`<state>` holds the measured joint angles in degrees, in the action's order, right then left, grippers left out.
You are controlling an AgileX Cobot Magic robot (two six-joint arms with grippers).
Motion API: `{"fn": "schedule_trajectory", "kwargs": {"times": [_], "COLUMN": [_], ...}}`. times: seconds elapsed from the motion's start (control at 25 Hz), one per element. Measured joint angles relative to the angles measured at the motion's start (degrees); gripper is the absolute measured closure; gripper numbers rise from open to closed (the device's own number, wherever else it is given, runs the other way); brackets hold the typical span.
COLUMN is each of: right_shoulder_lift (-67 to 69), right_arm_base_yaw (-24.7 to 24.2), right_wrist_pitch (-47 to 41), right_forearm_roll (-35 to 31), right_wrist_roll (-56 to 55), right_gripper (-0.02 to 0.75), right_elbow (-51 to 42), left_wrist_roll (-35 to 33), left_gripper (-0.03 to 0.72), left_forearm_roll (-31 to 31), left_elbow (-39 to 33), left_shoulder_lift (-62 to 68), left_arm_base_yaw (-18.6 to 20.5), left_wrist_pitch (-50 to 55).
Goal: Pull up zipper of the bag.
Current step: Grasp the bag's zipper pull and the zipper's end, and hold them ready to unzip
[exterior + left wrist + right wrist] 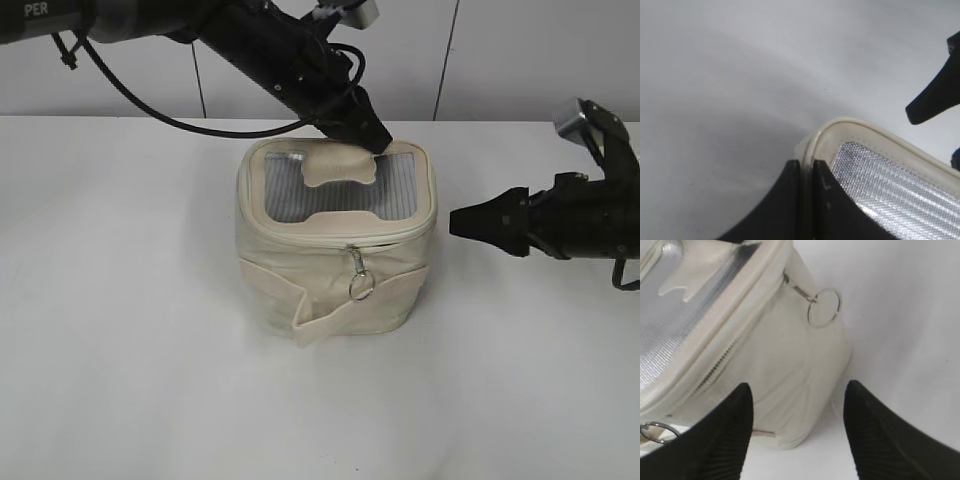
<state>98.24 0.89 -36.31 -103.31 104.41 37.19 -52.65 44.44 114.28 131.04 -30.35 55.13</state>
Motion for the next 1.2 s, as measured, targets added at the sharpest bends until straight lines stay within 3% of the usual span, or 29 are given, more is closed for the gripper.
{"fn": "schedule_trajectory", "kwargs": {"times": [0.24,0.64,1.0,1.12,1.2], "right_shoulder_lift": [4.38,8.33,12.00,13.89,14.96], "right_arm_base_yaw": [0.00,1.44,5.32,7.31,8.53], "right_wrist_pitch": [-2.78,-4.22,1.57,4.35,5.46], "right_forearm_roll": [-0.88,-1.25,-1.29,-1.29,-1.29], "right_wrist_roll": [7.01,7.77,8.93,9.06,9.05], "right_gripper": [0.286,0.285,0.291,0.363,0.509], "right_elbow": [0.31,6.87,13.19,16.75,18.50], "left_wrist_roll": [0.38,0.38,0.38,0.43,0.43], "left_gripper": [0.659,0.661,0.661,0.662,0.661], "left_forearm_roll": [0.00,-0.06,-0.76,-1.62,-2.07], "left_elbow": [0.00,0.00,0.00,0.00,0.00], "left_shoulder_lift": [0.00,0.00,0.00,0.00,0.00], "left_arm_base_yaw": [0.00,0.00,0.37,0.91,1.11], "left_wrist_pitch": [-0.04,-0.17,-1.06,-2.49,-3.25]}}
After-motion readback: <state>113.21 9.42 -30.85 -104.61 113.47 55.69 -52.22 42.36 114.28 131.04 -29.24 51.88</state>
